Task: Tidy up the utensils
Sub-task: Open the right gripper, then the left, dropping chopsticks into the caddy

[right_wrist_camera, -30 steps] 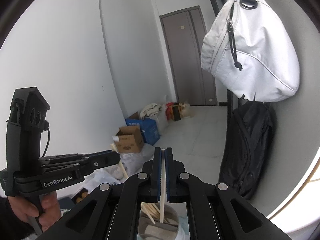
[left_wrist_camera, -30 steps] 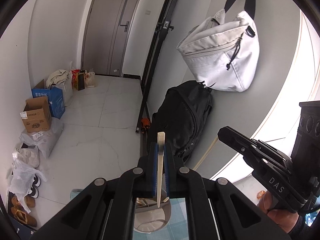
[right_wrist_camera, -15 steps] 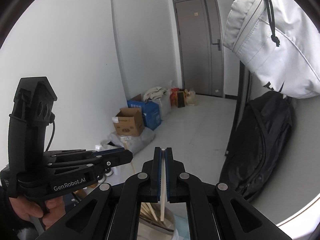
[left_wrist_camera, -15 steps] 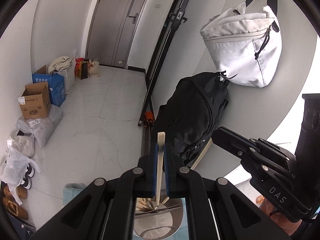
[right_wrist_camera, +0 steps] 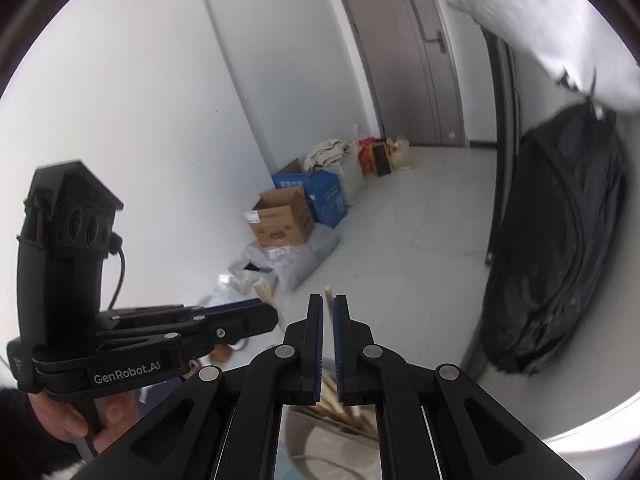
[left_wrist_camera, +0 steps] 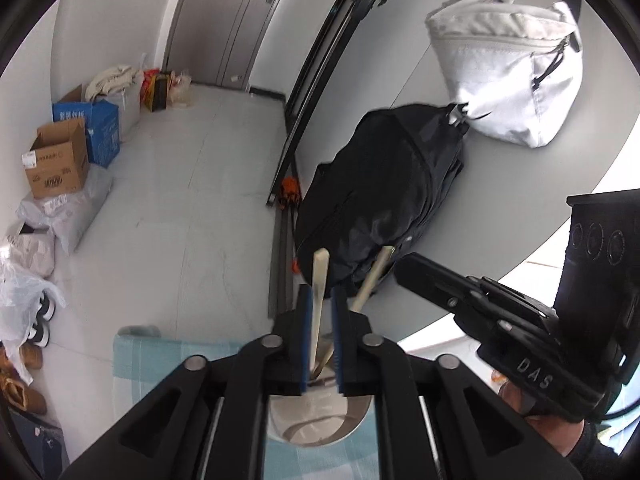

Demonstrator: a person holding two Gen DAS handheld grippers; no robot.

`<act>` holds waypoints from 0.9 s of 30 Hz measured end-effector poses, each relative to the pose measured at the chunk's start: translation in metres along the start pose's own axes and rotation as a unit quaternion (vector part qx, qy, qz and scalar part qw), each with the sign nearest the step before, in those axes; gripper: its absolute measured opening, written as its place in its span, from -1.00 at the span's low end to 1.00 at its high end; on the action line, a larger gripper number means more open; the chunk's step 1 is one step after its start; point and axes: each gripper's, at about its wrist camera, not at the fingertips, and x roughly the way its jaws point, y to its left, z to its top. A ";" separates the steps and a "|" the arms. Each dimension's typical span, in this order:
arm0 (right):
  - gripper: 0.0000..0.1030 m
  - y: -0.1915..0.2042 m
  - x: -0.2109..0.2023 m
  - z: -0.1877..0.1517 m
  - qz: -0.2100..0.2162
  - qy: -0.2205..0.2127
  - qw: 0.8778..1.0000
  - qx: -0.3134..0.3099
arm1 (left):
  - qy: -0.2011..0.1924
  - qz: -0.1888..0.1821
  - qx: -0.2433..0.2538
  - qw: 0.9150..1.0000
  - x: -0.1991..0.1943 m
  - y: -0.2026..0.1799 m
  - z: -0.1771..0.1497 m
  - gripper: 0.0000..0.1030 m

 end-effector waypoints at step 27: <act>0.35 0.005 -0.089 -0.047 -0.009 -0.078 0.994 0.070 | -0.071 0.072 0.016 0.995 -0.067 -0.016 -0.032 0.19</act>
